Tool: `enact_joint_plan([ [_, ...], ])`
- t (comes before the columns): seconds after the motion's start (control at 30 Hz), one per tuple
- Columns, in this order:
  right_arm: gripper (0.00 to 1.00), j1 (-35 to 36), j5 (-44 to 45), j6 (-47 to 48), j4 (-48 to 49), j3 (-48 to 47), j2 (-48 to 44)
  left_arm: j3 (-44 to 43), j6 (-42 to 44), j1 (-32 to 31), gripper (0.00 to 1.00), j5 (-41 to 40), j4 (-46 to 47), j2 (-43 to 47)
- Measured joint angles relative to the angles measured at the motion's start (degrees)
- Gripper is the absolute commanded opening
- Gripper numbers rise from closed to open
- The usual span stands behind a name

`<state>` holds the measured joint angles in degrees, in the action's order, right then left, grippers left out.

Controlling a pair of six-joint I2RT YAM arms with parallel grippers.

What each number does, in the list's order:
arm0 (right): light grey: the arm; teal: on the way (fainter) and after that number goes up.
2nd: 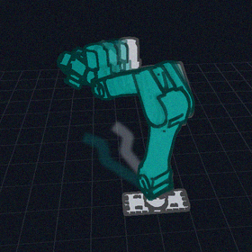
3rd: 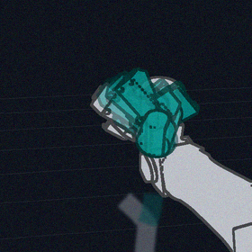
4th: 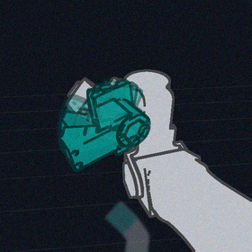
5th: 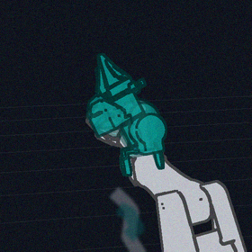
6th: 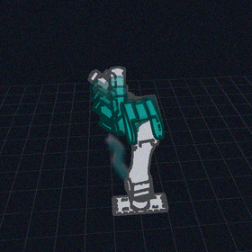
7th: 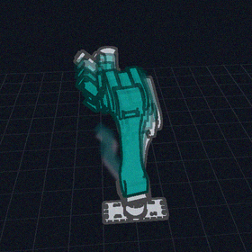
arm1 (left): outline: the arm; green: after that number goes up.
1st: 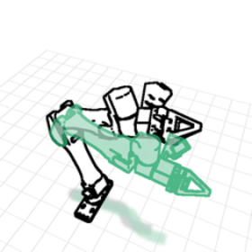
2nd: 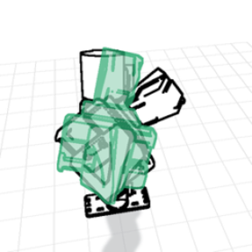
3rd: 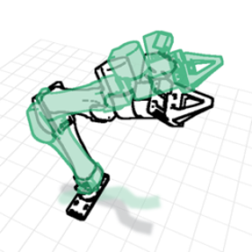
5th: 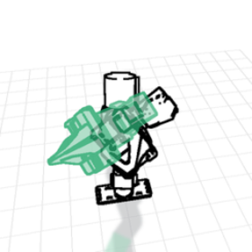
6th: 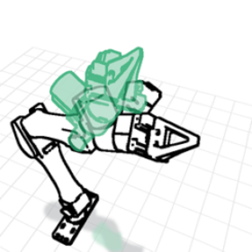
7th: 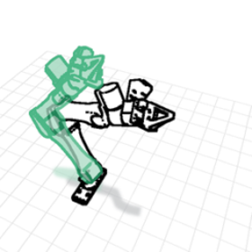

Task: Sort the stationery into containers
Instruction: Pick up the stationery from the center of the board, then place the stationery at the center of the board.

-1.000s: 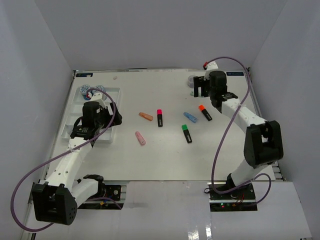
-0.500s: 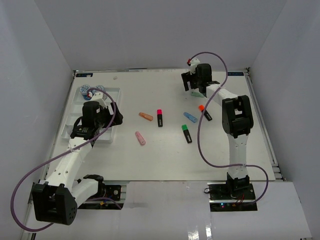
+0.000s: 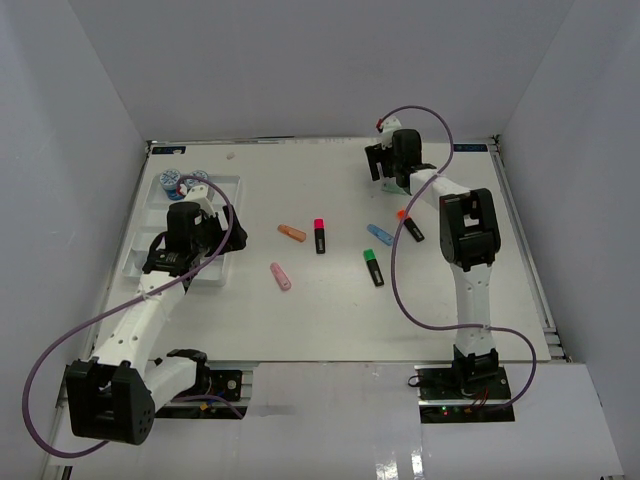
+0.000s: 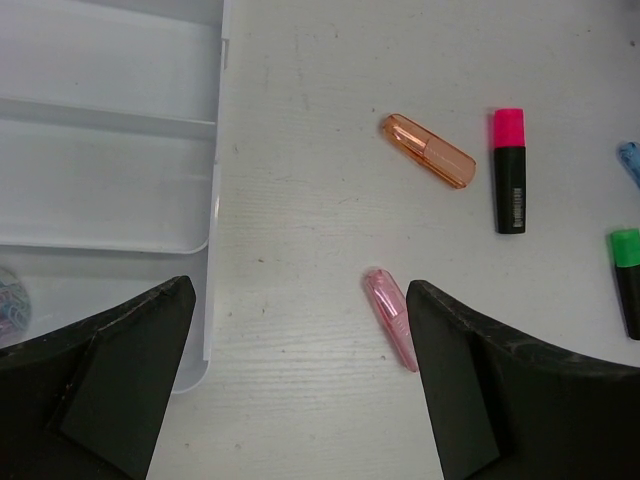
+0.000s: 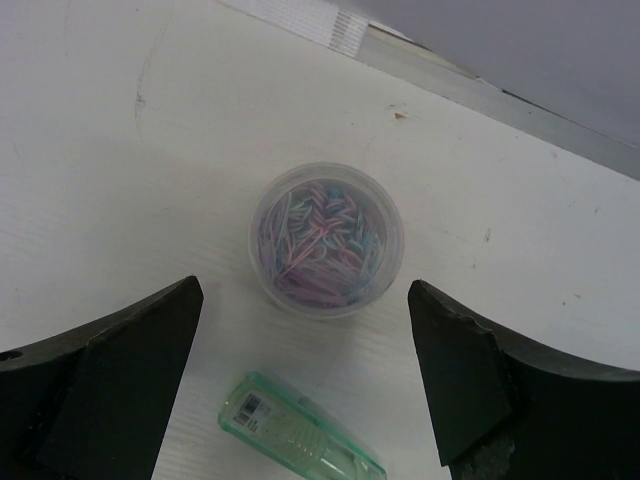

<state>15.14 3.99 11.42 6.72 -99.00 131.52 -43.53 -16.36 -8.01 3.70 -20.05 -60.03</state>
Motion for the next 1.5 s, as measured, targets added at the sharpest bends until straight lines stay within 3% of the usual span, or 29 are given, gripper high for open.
enact_joint_plan([
  [0.3, 0.9, -1.1, -0.5, -0.3, 0.9, -5.9, 4.9, 0.0, 0.0, 0.0, 0.98, 0.0, 0.0, -0.3],
  [0.43, 0.96, -1.4, -1.7, -0.3, 0.8, -7.3, 6.6, 0.0, 0.0, 0.0, 0.98, 0.0, 0.0, -0.5],
  [0.5, 0.9, -1.6, -2.1, -0.2, 0.8, -8.2, 7.2, 0.0, 0.0, 0.0, 0.98, 0.0, 0.0, -0.5],
  [0.73, 0.55, -1.6, -4.7, 1.1, 0.9, -8.9, 7.6, 0.0, 0.0, 0.0, 0.98, 0.2, 0.0, -0.6],
  [0.87, 0.52, -1.6, -6.4, 1.5, 1.4, -7.6, 6.9, 0.0, 0.0, 0.0, 0.98, 0.2, 0.0, -0.6],
  [1.13, 0.51, 2.0, -8.0, 4.0, 1.9, 11.2, -8.5, 0.0, 0.0, 0.0, 0.98, 1.2, 0.0, -0.5],
  [1.3, 0.52, 11.3, -8.9, 4.0, 5.6, 28.1, -24.9, 0.0, -0.1, 0.0, 0.98, 2.3, 0.0, -0.5],
  [1.5, 0.54, 24.8, -9.8, 2.2, 9.8, 42.4, -35.6, 0.0, -0.2, -0.2, 0.98, 3.3, 0.0, -0.5],
])
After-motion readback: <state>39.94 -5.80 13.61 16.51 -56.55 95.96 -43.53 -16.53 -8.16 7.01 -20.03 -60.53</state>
